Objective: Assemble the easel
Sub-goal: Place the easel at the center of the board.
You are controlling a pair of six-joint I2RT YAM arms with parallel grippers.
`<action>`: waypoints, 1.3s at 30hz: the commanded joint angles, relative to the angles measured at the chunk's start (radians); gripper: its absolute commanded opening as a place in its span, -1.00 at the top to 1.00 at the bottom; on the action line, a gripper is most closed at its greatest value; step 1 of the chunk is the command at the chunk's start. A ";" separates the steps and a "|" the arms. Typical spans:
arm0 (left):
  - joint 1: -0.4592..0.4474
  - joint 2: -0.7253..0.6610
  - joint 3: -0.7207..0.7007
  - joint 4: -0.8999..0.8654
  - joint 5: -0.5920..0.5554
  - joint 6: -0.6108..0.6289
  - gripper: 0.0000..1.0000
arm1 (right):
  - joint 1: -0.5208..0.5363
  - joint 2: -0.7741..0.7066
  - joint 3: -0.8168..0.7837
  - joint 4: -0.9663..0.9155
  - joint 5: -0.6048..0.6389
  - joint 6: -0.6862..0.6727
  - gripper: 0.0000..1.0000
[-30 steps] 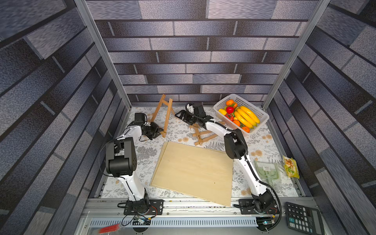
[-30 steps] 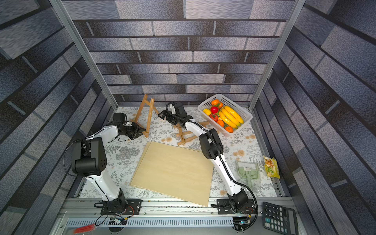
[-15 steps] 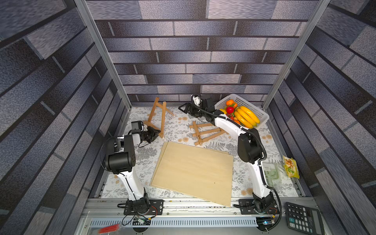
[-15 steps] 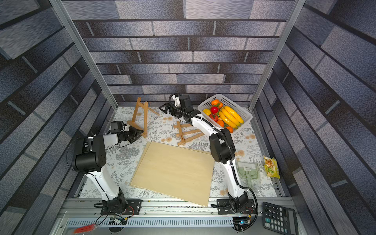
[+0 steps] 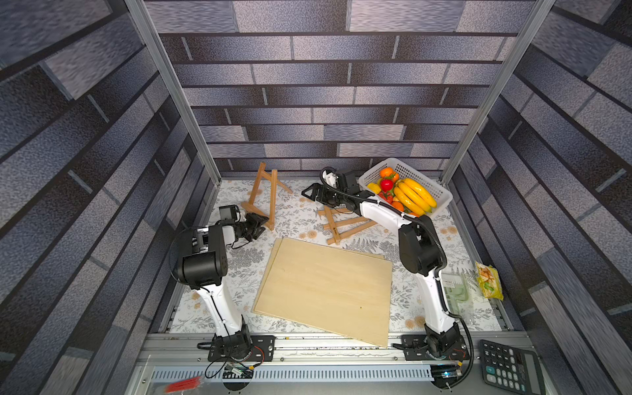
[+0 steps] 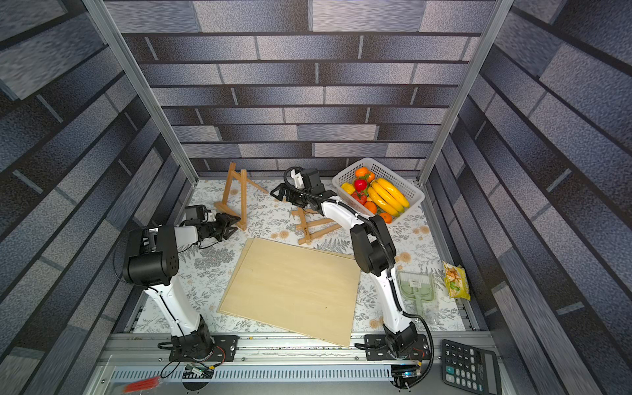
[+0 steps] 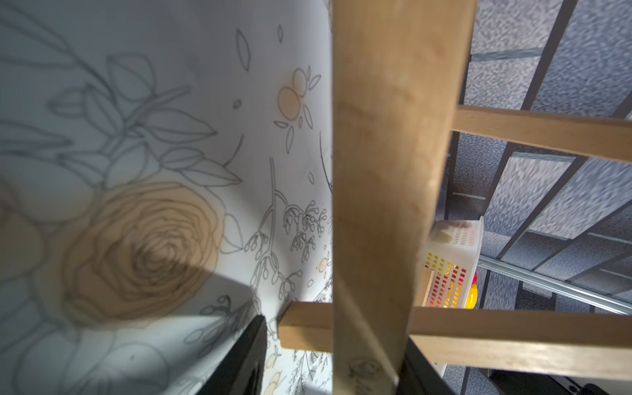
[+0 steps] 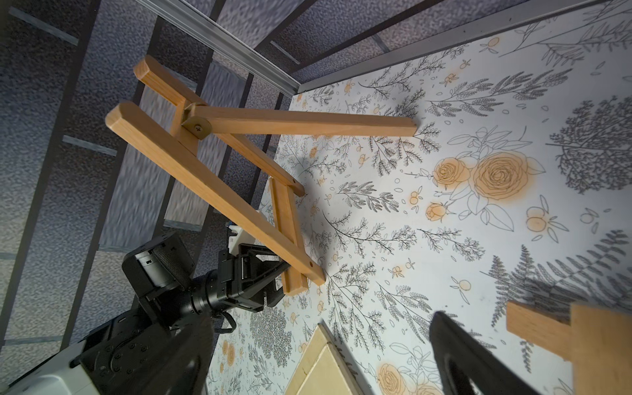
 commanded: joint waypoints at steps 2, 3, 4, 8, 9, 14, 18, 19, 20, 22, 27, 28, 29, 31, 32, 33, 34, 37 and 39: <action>0.009 -0.003 -0.010 -0.062 -0.052 0.026 -0.35 | -0.004 -0.076 -0.022 -0.007 -0.006 -0.025 -0.99; 0.010 -0.012 -0.014 -0.062 -0.051 0.025 -0.45 | -0.004 -0.082 -0.028 -0.008 -0.007 -0.025 -0.99; 0.010 -0.022 -0.019 -0.057 -0.049 0.023 -0.54 | -0.005 -0.090 -0.035 -0.007 -0.005 -0.025 -0.99; 0.016 -0.066 -0.029 -0.056 -0.014 0.022 -0.79 | -0.003 -0.119 -0.062 -0.005 -0.002 -0.033 -0.99; 0.021 -0.079 -0.033 -0.048 0.003 0.017 -0.84 | -0.004 -0.126 -0.067 -0.008 -0.001 -0.037 -0.99; 0.042 -0.173 -0.052 -0.034 0.056 0.015 -1.00 | -0.003 -0.174 -0.082 -0.050 -0.002 -0.064 -1.00; 0.053 -0.290 -0.062 -0.085 0.068 0.065 -1.00 | -0.003 -0.247 -0.099 -0.108 0.014 -0.089 -1.00; 0.054 -0.325 -0.066 -0.099 0.069 0.078 -1.00 | -0.003 -0.266 -0.102 -0.130 0.022 -0.097 -1.00; 0.053 -0.364 -0.070 -0.127 0.067 0.097 -1.00 | -0.003 -0.288 -0.104 -0.167 0.034 -0.106 -1.00; 0.046 -0.436 -0.062 -0.236 0.054 0.151 -1.00 | -0.003 -0.339 -0.108 -0.256 0.062 -0.137 -1.00; -0.107 -0.547 0.052 -0.800 -0.197 0.474 -1.00 | -0.002 -0.515 -0.191 -0.542 0.118 -0.185 -1.00; -0.151 -0.553 0.064 -0.888 -0.250 0.506 -1.00 | -0.003 -0.545 -0.214 -0.606 0.123 -0.179 -1.00; -0.186 -0.560 0.064 -0.943 -0.270 0.519 -1.00 | -0.002 -0.573 -0.238 -0.677 0.126 -0.175 -1.00; -0.244 -0.591 0.030 -1.004 -0.309 0.496 -1.00 | -0.003 -0.658 -0.345 -0.803 0.120 -0.149 -0.98; -0.269 -0.608 0.011 -1.023 -0.312 0.480 -1.00 | -0.002 -0.700 -0.391 -0.837 0.116 -0.136 -0.98; -0.291 -0.626 -0.004 -1.036 -0.317 0.466 -0.99 | -0.002 -0.753 -0.465 -0.864 0.119 -0.116 -0.98; -0.317 -0.641 -0.014 -1.049 -0.327 0.453 -0.97 | -0.005 -0.799 -0.521 -0.887 0.127 -0.092 -0.98; -0.376 -0.666 -0.020 -1.099 -0.377 0.443 -0.92 | -0.014 -0.938 -0.712 -0.916 0.117 -0.005 -0.97; -0.394 -0.648 -0.002 -1.148 -0.419 0.470 -0.91 | -0.015 -1.021 -0.835 -0.922 0.121 0.044 -0.97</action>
